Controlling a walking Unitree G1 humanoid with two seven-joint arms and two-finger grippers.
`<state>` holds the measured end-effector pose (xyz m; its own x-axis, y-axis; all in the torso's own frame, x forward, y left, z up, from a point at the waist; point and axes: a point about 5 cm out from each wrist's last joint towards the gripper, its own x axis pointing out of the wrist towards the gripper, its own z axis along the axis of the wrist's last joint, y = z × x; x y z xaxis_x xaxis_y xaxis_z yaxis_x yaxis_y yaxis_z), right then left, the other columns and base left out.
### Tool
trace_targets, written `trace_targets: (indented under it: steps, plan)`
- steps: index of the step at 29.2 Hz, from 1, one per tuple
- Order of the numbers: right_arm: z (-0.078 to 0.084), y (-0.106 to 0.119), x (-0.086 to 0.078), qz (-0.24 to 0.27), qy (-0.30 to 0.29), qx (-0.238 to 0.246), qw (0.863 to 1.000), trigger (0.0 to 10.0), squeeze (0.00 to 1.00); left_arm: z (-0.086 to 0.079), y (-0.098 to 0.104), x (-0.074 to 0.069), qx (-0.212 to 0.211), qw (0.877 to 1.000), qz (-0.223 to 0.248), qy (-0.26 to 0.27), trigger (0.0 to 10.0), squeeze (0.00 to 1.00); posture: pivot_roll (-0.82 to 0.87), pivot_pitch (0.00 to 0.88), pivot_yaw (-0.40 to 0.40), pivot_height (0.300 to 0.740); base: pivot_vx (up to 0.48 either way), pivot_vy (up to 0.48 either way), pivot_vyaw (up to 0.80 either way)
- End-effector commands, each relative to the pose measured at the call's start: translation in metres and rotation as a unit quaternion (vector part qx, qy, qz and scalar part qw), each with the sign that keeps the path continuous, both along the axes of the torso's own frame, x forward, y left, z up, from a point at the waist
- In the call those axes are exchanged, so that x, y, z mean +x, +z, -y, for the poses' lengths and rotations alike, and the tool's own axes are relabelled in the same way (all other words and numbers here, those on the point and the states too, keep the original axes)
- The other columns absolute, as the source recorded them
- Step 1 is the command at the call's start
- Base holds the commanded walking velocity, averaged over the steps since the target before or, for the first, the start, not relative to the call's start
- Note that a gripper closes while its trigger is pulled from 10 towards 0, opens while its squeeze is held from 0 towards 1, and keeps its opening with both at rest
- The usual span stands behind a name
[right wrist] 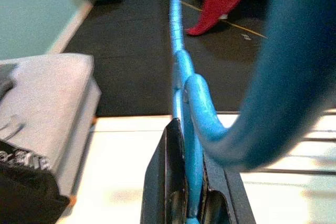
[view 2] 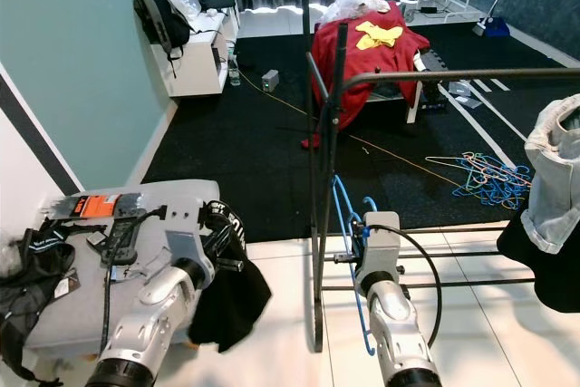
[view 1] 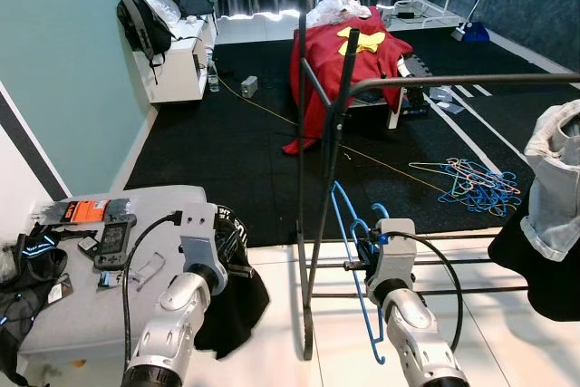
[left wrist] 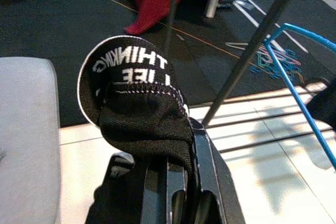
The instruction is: Hang hanger
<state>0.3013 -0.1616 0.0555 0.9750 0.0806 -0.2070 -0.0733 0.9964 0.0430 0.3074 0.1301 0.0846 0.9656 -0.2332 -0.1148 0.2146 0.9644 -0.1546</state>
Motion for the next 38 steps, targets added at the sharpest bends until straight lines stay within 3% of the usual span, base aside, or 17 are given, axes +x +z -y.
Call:
trace_targets:
  steps: [1, 35, 38]
  plan:
    - [-0.004, -0.004, -0.002, -0.011, 0.003, 0.012, 1.0, 10.0, 0.0, -0.003, -0.002, -0.002, 0.007, 1.0, -0.006, 0.002, 10.0, 0.0, -0.07, 0.063, -0.002, 0.74, -0.255, 0.0, 0.0]
    - [-0.001, -0.007, -0.005, -0.02, -0.009, 0.026, 0.999, 10.0, 0.0, 0.009, -0.001, 0.004, 0.034, 0.999, -0.011, -0.04, 10.0, 0.0, -0.09, 0.062, 0.026, 0.74, -0.029, 0.0, 0.0]
    - [0.001, -0.006, -0.005, -0.02, -0.01, 0.025, 0.999, 10.0, 0.0, 0.013, 0.0, 0.004, 0.03, 0.998, -0.009, -0.051, 10.0, 0.0, -0.1, 0.057, 0.024, 0.74, 0.0, -0.45, 0.0]
